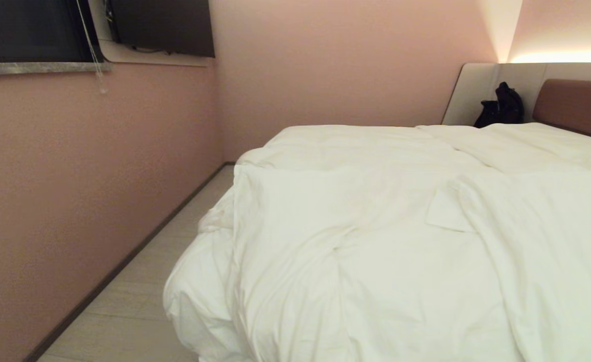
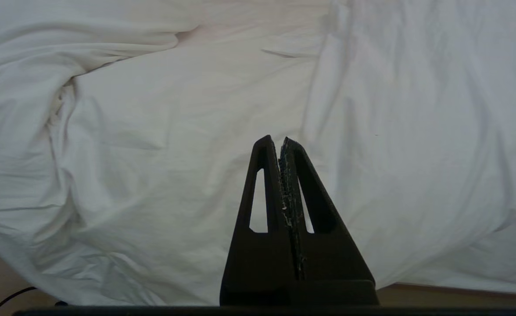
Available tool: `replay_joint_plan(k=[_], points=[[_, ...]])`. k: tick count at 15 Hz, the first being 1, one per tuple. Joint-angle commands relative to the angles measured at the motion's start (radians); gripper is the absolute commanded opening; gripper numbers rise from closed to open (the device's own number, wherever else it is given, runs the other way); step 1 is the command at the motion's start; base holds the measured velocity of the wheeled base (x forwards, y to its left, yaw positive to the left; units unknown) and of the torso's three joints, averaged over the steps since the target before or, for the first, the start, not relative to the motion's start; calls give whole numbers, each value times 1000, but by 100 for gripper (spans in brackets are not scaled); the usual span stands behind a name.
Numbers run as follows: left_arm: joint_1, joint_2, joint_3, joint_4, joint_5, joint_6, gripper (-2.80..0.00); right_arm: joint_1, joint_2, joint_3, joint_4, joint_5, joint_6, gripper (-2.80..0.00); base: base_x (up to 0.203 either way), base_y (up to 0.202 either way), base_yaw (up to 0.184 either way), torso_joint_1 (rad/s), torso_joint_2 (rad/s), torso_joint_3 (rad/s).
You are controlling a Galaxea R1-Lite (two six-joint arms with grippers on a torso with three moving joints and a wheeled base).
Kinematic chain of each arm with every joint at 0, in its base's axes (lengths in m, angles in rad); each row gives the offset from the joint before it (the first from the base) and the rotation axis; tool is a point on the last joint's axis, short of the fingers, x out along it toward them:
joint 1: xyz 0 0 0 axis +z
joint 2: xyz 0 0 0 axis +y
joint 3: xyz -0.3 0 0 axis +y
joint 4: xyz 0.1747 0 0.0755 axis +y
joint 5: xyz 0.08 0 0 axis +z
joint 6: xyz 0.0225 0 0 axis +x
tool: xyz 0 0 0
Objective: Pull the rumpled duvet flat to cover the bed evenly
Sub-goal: Hold the folded corner of the quilt
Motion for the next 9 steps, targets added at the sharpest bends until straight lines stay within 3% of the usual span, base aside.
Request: replay_joint_plan(k=[1,7,9], points=[[0,0,0,0,0,1,-280,0,1,0,0,0,0,-280,0,-197,1,2,3,-2],[0,0,0,0,0,-1,-280,0,1,0,0,0,2,-280,0,-186,0,3,2,4],[0,0,0,-4,0,-7,-280,0,1,0,0,0,0,-280,0,-46,-1,1,1,1]])
